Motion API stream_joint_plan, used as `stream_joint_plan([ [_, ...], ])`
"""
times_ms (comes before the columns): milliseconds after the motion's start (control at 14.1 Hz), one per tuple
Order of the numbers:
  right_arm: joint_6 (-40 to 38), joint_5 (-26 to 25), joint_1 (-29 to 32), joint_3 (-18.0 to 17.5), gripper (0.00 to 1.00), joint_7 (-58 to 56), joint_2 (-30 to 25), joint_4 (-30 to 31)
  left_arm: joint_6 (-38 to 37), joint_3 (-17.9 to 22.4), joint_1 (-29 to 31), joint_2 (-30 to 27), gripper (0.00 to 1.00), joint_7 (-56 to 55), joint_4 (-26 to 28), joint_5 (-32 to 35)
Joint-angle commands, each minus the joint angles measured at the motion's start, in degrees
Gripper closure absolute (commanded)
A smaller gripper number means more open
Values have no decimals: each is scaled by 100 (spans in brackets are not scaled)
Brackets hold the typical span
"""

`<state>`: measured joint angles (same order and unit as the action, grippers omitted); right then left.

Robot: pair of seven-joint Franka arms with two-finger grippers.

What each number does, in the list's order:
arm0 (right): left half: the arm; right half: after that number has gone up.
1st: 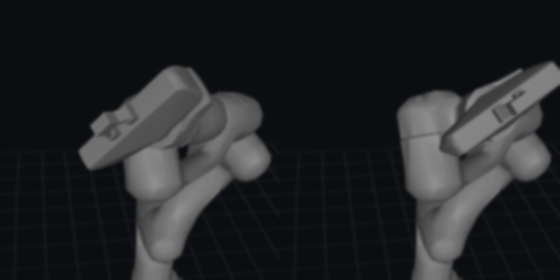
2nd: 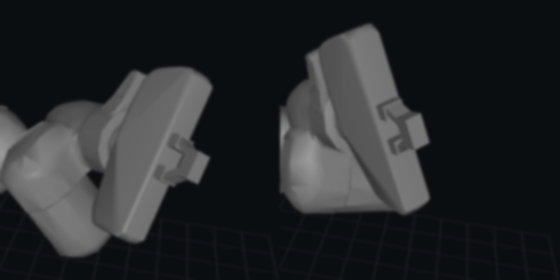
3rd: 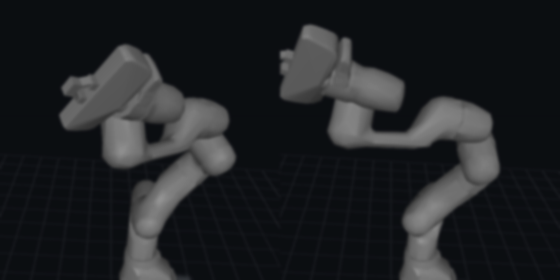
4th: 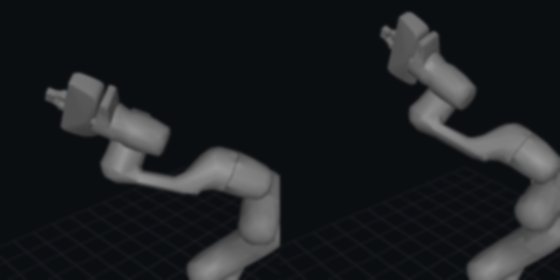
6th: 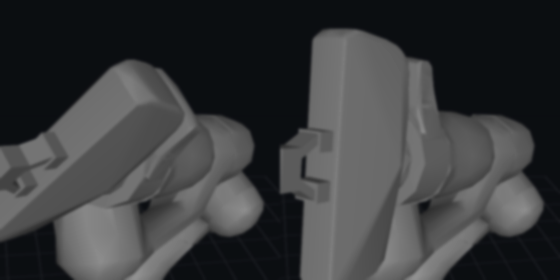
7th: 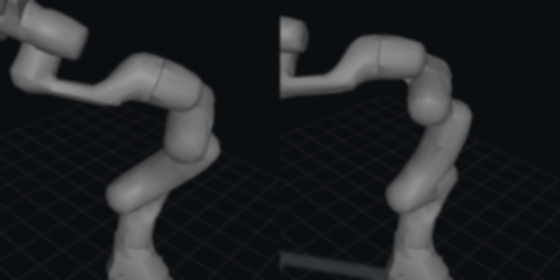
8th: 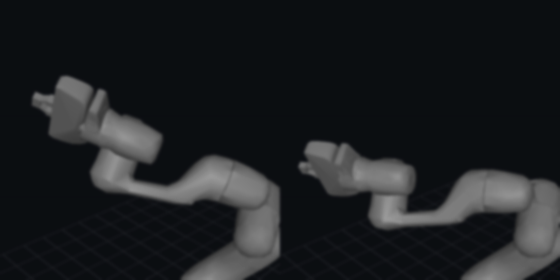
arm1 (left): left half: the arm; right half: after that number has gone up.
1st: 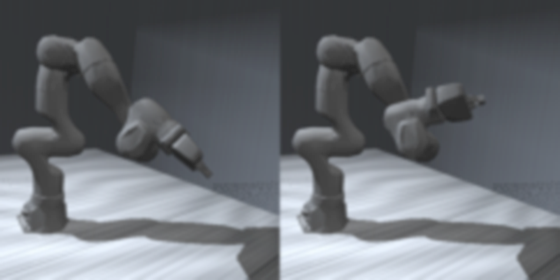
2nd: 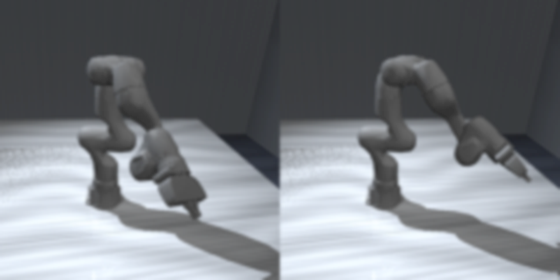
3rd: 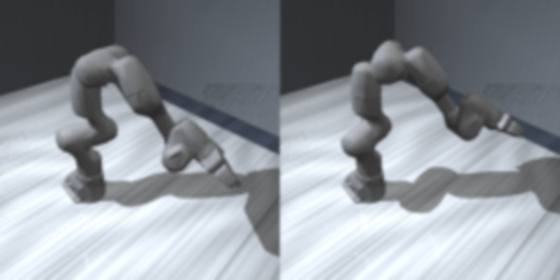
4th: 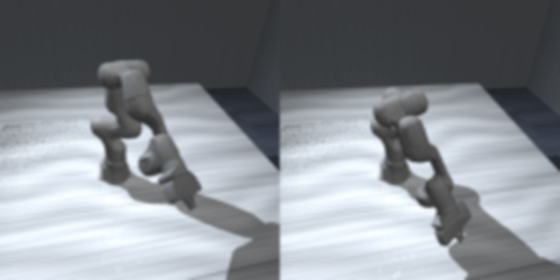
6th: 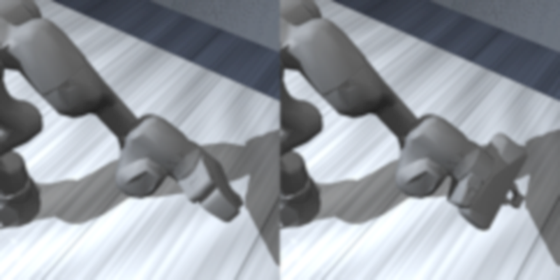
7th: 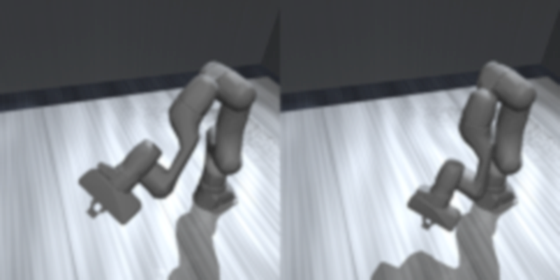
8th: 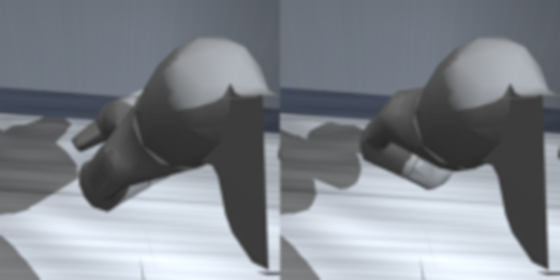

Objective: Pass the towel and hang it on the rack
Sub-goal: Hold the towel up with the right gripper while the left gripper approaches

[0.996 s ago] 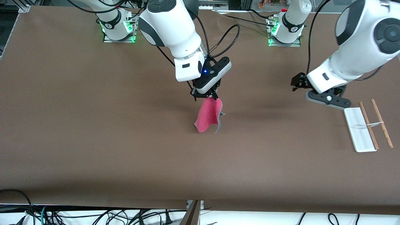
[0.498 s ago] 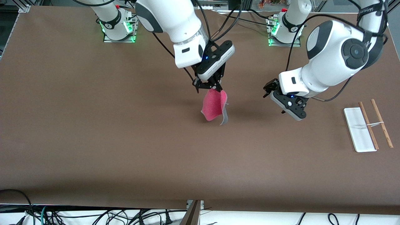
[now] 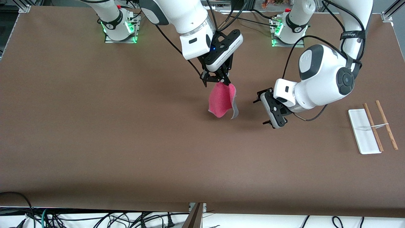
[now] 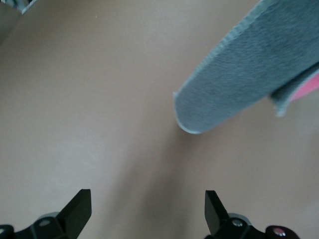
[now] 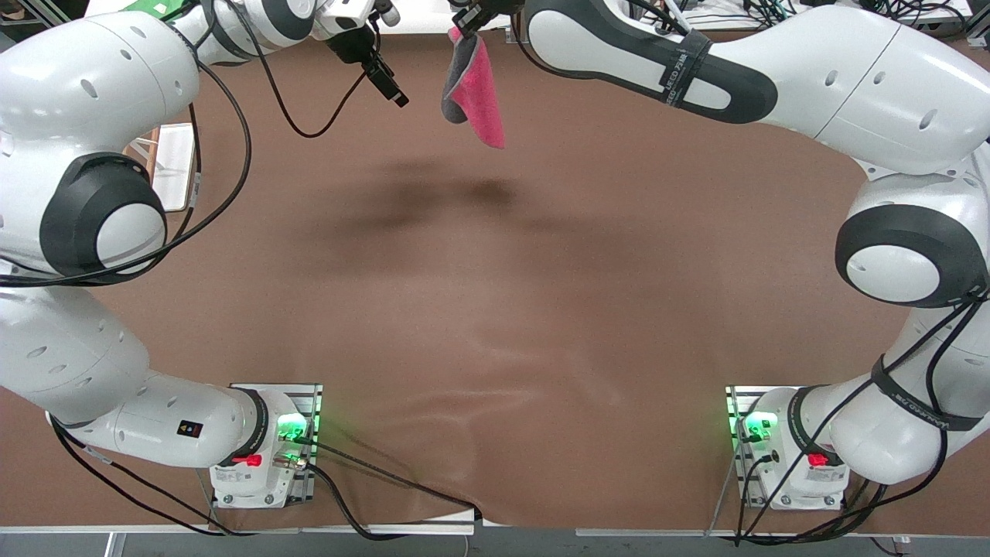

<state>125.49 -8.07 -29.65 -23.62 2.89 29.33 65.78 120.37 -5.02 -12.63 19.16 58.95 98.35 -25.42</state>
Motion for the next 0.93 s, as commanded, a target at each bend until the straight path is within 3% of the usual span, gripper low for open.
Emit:
stream_joint_plan([
  [0, 168, 68, 3, -37, 100, 36, -33, 14, 450, 124, -134, 157, 0, 791, -88, -86],
  [356, 178, 68, -6, -72, 100, 36, -33, 14, 769, 160, -344, 598, 0, 1935, -430, -121],
  [640, 213, 68, -6, -81, 100, 45, -33, 14, -11, 361, -336, 352, 0, 1445, -316, -604],
  [854, 213, 68, -6, -81, 100, 45, -33, 14, -128, 388, -432, 264, 0, 1373, -386, -561],
])
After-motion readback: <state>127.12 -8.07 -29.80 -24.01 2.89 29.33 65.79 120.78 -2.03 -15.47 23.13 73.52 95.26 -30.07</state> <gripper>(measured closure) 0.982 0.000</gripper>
